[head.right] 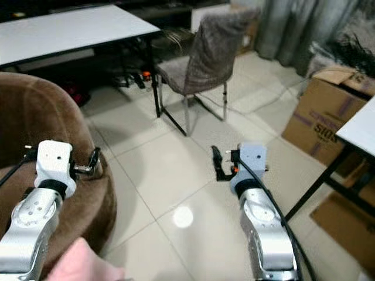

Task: Move the pillow to the sofa from floor

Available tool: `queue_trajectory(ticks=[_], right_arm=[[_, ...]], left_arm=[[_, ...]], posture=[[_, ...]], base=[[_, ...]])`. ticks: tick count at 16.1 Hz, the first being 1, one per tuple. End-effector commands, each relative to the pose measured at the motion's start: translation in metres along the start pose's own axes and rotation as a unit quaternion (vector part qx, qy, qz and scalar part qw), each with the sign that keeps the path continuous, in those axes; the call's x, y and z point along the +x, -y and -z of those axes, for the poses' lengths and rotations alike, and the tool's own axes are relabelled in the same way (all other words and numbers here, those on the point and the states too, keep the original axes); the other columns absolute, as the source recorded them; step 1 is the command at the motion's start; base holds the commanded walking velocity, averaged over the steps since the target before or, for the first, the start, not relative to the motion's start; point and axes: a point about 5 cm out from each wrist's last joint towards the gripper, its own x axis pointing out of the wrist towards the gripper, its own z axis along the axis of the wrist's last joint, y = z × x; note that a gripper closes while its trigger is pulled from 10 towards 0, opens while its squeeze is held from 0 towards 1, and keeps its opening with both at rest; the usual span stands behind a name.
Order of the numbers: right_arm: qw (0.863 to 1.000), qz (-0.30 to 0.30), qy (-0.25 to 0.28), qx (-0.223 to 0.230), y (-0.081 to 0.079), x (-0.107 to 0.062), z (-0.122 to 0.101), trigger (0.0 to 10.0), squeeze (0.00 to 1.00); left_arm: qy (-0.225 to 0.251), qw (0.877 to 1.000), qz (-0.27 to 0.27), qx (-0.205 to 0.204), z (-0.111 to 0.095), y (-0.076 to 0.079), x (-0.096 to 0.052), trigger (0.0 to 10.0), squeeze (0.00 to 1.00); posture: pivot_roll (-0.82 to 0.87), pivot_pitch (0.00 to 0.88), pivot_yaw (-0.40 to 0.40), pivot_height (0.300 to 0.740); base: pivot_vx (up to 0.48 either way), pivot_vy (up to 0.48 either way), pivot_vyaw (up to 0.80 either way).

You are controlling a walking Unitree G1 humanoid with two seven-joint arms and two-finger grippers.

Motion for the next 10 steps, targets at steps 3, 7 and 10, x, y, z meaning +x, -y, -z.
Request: queue_trajectory(ticks=[3,7,10], right_arm=[[1.000,0.001,0.007,-0.004,-0.0006,0.0015,0.0011,10.0,0.00],[0.999,0.011,-0.002,0.035,0.0037,0.0008,0.0029,10.0,0.00],[1.000,0.003,0.002,0.024,0.0021,-0.0005,0.0019,10.0,0.00]], left_arm=[[0.022,1.000,0.012,0.017,-0.0055,0.0049,-0.0047,10.0,1.00],[0.021,1.000,0.008,0.013,-0.0053,0.0037,-0.0031,10.0,1.00],[0.018,1.000,0.021,0.005,-0.0047,0.0066,-0.0035,10.0,0.66]], posture=[[-0.02,0.000,0.012,0.740],[-0.02,0.000,0.016,0.740],[-0.03,0.000,0.024,0.740]], base=[[0.000,-0.160,0.00],[0.000,0.000,0.00],[0.000,0.000,0.00]])
